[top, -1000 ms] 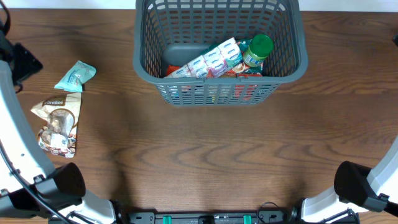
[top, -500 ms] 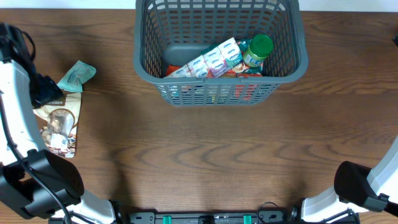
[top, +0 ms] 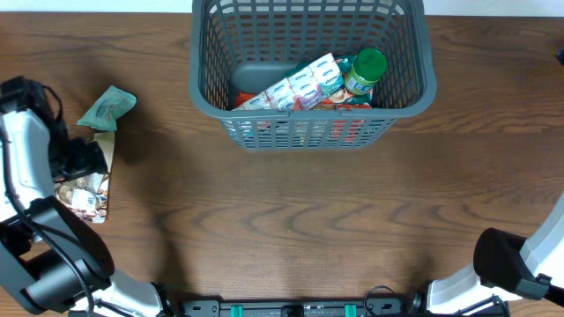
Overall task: Pack container
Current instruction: 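Grasp the brown PanTree snack bag with left gripper and lift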
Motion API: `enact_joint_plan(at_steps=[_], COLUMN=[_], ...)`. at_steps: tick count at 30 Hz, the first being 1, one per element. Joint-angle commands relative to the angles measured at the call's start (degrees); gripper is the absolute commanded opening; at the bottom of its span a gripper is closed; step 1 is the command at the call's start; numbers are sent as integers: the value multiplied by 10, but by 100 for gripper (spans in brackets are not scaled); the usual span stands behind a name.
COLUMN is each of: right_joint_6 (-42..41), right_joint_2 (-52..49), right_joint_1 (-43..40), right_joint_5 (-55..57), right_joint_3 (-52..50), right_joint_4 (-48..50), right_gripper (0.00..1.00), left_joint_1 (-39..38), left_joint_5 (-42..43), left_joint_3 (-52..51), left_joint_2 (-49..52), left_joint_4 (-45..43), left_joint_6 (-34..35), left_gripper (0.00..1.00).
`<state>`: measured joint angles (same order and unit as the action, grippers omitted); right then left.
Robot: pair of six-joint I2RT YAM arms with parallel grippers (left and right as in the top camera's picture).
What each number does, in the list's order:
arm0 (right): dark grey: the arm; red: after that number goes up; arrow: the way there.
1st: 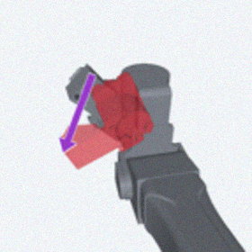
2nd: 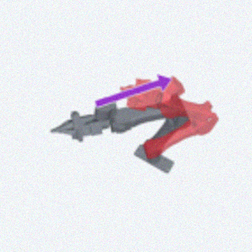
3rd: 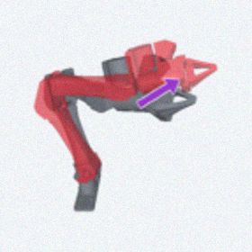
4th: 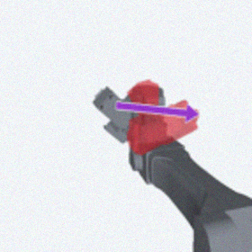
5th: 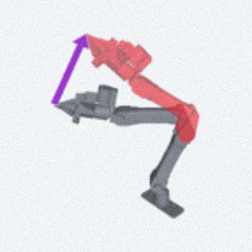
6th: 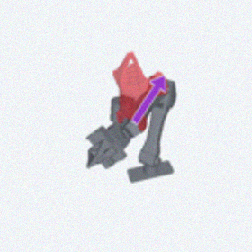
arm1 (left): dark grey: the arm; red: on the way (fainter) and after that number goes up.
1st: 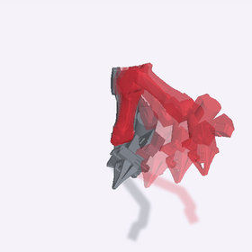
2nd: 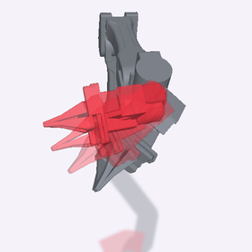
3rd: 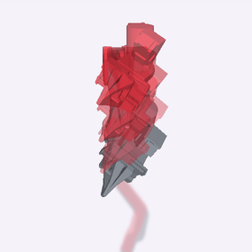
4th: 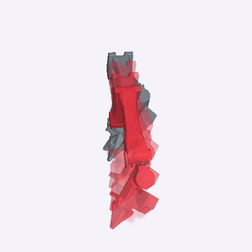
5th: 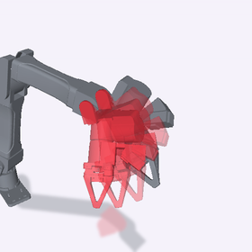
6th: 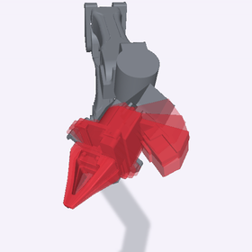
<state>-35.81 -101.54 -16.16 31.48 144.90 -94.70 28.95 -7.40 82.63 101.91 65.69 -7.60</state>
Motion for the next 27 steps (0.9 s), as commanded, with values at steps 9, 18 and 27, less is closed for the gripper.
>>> enact_joint_plan(at_steps=[9, 18, 27], right_joint_6=[-10, -10, -10], right_joint_2=[-1, -1, -1], right_joint_1=[-3, -3, -3], right_joint_5=[4, 4, 4], right_joint_3=[-2, -3, -3], right_joint_4=[-1, -1, -1], right_gripper=[99, 99, 99], left_joint_1=[38, 38, 40], left_joint_5=[55, 33, 25], left_joint_3=[0, 0, 0], left_joint_2=[3, 8, 59], left_joint_4=[-50, -96, -104], left_joint_6=[-99, -138, -131], left_gripper=[99, 99, 99])
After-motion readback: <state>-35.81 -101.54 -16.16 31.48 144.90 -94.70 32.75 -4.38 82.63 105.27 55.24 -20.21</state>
